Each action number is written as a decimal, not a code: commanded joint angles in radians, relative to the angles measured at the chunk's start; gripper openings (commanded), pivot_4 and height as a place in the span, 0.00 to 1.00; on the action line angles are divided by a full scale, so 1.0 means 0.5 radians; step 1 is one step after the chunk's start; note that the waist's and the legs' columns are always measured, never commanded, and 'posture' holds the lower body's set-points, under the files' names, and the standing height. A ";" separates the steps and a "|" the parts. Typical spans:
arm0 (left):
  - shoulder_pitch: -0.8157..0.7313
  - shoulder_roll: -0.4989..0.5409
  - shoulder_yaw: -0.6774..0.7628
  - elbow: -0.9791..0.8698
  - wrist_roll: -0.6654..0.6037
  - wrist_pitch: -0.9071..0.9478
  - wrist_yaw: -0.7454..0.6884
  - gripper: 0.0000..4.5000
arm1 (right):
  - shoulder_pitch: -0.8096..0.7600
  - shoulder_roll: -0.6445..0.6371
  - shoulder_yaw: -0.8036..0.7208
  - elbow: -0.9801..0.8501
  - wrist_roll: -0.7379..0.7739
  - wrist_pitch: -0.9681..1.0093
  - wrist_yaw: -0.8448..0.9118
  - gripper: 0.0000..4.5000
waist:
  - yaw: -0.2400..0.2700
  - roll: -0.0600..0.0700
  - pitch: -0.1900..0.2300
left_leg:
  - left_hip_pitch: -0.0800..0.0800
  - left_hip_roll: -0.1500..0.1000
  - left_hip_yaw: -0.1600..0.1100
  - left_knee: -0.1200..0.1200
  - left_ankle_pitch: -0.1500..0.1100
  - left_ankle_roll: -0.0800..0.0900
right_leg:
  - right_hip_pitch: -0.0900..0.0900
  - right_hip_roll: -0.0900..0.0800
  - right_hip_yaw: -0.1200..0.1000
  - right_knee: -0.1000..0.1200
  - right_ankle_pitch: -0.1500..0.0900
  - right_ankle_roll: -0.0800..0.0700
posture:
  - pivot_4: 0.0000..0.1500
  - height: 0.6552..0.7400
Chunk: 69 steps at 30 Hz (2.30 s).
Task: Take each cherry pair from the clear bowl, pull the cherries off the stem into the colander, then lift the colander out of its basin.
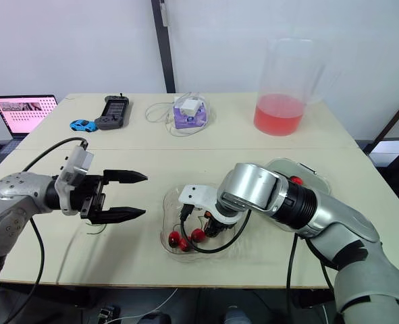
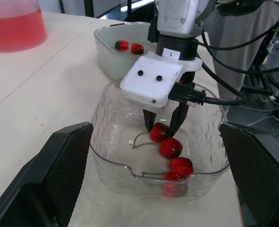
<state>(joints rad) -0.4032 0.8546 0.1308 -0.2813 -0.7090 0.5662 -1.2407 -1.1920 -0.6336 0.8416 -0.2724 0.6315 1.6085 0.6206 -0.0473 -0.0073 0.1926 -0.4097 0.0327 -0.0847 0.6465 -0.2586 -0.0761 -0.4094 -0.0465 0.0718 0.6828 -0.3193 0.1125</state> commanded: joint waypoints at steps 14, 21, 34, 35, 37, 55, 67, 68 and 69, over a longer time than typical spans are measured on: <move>-0.091 -0.010 0.019 -0.009 -0.062 0.066 0.021 1.00 | -0.162 -0.192 -0.247 -0.306 0.046 -0.170 0.293 0.08 | 0.002 0.000 0.000 | 0.000 0.000 0.000 0.000 0.000 0.000 | 0.000 0.000 0.000 0.000 0.000 0.000 | 1.00 0.92; -0.234 -0.153 0.055 0.062 -0.213 0.223 0.165 1.00 | 0.209 -0.421 -0.763 -0.600 -0.145 -1.024 0.389 0.08 | 0.007 -0.003 -0.001 | 0.000 0.000 0.000 0.000 0.000 0.000 | 0.002 0.000 -0.001 -0.002 0.000 0.001 | 1.00 0.92; -0.662 -0.489 0.117 0.400 -0.301 0.235 0.433 1.00 | 0.981 0.137 -1.298 -0.724 -0.650 -1.853 -0.336 0.08 | 0.006 -0.004 -0.001 | 0.001 -0.001 0.000 0.001 0.001 -0.001 | 0.003 -0.001 -0.001 0.000 0.000 0.001 | 1.00 0.92; -0.677 -0.528 0.113 0.398 -0.290 0.216 0.465 1.00 | 1.024 0.205 -1.316 -0.725 -0.669 -1.894 -0.388 0.08 | 0.006 -0.004 -0.001 | 0.001 -0.001 -0.001 0.001 0.001 -0.001 | 0.003 0.000 -0.001 0.000 0.000 0.001 | 1.00 0.92; -0.707 -0.617 0.110 0.384 -0.300 0.203 0.544 1.00 | 1.118 0.358 -1.346 -0.736 -0.702 -1.968 -0.515 0.08 | 0.004 -0.004 -0.001 | 0.001 -0.001 -0.001 0.001 0.001 -0.002 | 0.003 0.000 -0.001 0.000 0.000 0.001 | 1.00 0.92; -1.011 -0.909 0.074 0.516 -0.331 0.309 0.762 1.00 | 1.373 0.689 -1.224 -0.681 -1.112 -2.368 -0.715 0.08 | 0.004 -0.005 -0.002 | 0.002 -0.001 -0.002 -0.001 0.004 -0.007 | 0.004 0.000 -0.001 0.001 0.000 0.001 | 1.00 0.92; -1.057 -0.925 0.040 0.535 -0.343 0.387 0.692 0.23 | 1.373 0.638 -1.192 -0.682 -1.248 -2.426 -0.595 0.08 | 0.003 -0.005 -0.002 | 0.003 -0.001 -0.002 -0.001 0.004 -0.007 | 0.004 0.000 -0.001 0.001 0.000 0.000 | 1.00 0.92; -1.060 -0.924 0.039 0.537 -0.342 0.390 0.686 0.12 | 1.375 0.636 -1.191 -0.681 -1.256 -2.429 -0.587 0.08 | 0.004 -0.005 -0.002 | 0.003 -0.001 -0.002 -0.001 0.004 -0.007 | 0.004 0.000 -0.001 0.001 0.000 0.000 | 1.00 0.92; -1.062 -0.924 0.038 0.539 -0.341 0.392 0.682 0.00 | 1.378 0.637 -1.191 -0.680 -1.264 -2.432 -0.580 0.08 | 0.005 -0.005 -0.002 | 0.003 -0.001 -0.002 -0.001 0.004 -0.008 | 0.004 0.000 -0.001 0.001 0.000 0.000 | 1.00 0.92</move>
<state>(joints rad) -0.9105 0.3870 0.1472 0.0032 -0.8631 0.7602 -0.8893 -0.4968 -0.3154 0.2475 -0.5849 0.0102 0.4139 0.3243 -0.0449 -0.0099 0.1916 -0.4084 0.0321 -0.0857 0.6462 -0.2564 -0.0799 -0.4074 -0.0467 0.0713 0.6834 -0.3191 0.1128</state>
